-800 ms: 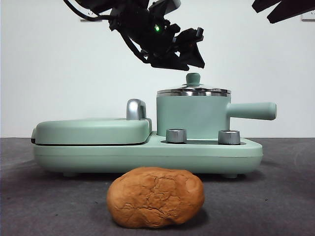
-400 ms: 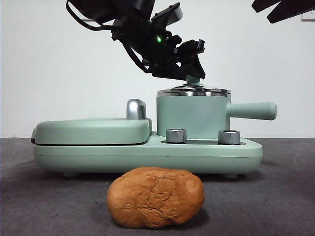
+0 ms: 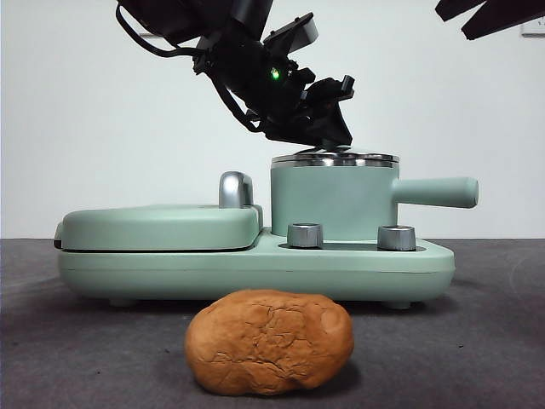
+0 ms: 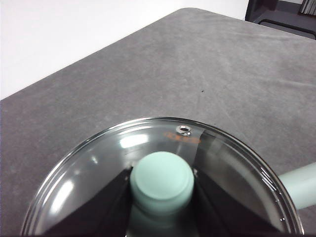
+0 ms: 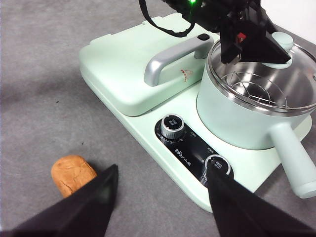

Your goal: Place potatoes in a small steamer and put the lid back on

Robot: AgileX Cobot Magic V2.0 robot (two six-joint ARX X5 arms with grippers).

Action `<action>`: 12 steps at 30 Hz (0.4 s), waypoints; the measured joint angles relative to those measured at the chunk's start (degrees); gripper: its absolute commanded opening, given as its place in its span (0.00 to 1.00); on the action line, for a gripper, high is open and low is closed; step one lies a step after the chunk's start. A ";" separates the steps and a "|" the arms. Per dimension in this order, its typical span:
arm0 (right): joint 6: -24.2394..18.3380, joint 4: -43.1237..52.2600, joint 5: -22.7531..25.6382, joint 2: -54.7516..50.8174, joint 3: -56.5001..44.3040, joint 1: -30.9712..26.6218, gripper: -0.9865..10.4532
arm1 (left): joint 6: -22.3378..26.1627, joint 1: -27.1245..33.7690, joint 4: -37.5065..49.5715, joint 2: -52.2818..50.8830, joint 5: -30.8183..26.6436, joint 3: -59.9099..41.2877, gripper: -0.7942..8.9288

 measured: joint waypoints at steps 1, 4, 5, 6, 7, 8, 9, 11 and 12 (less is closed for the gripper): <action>0.00 0.00 0.00 0.00 0.00 0.00 0.33 | 0.02 -0.02 -0.02 0.00 -0.02 0.04 0.20; 0.00 0.00 0.02 0.00 0.00 0.00 0.33 | 0.22 -0.02 -0.02 0.00 -0.02 0.04 0.19; 0.00 0.00 0.00 0.00 0.00 0.00 0.33 | 0.24 -0.02 -0.02 0.00 -0.02 0.04 0.19; 0.00 0.00 0.00 0.00 0.00 0.00 0.33 | 0.24 -0.02 -0.02 0.00 -0.02 0.04 0.19; 0.00 0.00 0.00 0.00 0.00 0.00 0.33 | 0.24 -0.02 -0.02 0.00 -0.02 0.04 0.19; 0.00 0.00 0.00 0.00 0.00 0.00 0.33 | 0.24 -0.02 -0.02 0.00 -0.02 0.04 0.19; 0.00 0.00 0.00 0.00 0.00 0.00 0.33 | 0.24 -0.02 -0.02 0.00 -0.02 0.07 0.19; 0.00 0.00 0.00 0.00 0.00 0.00 0.33 | 0.26 -0.02 -0.04 0.00 -0.02 0.07 0.18; 0.00 0.00 0.00 0.00 0.00 0.00 0.33 | 0.26 -0.02 -0.04 0.00 -0.02 0.09 0.14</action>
